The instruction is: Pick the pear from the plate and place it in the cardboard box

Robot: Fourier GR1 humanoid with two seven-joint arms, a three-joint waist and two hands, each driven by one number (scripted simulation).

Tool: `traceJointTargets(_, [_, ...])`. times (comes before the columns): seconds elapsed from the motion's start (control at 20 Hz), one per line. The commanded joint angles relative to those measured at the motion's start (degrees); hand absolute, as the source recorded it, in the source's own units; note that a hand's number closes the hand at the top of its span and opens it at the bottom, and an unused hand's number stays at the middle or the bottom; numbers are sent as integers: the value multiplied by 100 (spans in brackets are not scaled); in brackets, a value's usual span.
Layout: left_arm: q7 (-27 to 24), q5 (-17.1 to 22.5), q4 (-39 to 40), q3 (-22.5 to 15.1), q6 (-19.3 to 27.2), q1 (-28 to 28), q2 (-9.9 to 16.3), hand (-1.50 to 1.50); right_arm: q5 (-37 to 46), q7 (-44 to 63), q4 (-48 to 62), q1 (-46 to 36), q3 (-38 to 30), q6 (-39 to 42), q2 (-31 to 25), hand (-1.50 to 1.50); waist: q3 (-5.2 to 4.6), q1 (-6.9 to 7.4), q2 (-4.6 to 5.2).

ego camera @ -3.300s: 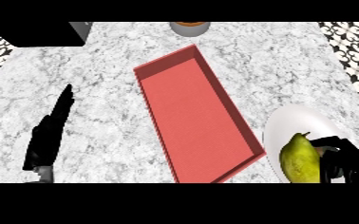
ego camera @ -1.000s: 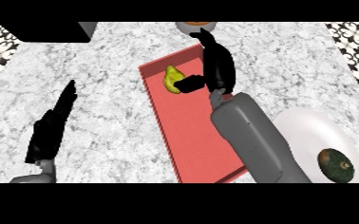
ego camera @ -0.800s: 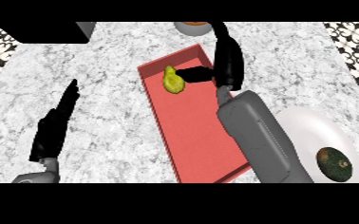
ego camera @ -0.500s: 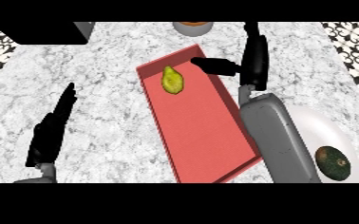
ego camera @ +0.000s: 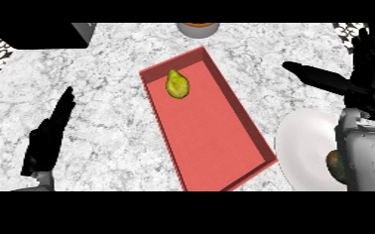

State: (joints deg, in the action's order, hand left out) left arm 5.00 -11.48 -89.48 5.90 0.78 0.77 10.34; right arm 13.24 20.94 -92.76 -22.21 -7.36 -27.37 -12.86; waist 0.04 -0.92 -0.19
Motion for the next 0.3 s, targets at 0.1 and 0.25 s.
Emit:
traceJointTargets(0.1, [-313, -277, 8, -270, 256, 321, -329, 0, -1439, -731, -617, 1221, -1202, 1134, -828, -150, 2, -5, 6])
traceJointTargets(0.25, [-80, -211, -305, -268, 127, 391, -257, 0, -1924, -1092, -858, 1848, -1589, 1741, -978, -150, 1, 30, 1])
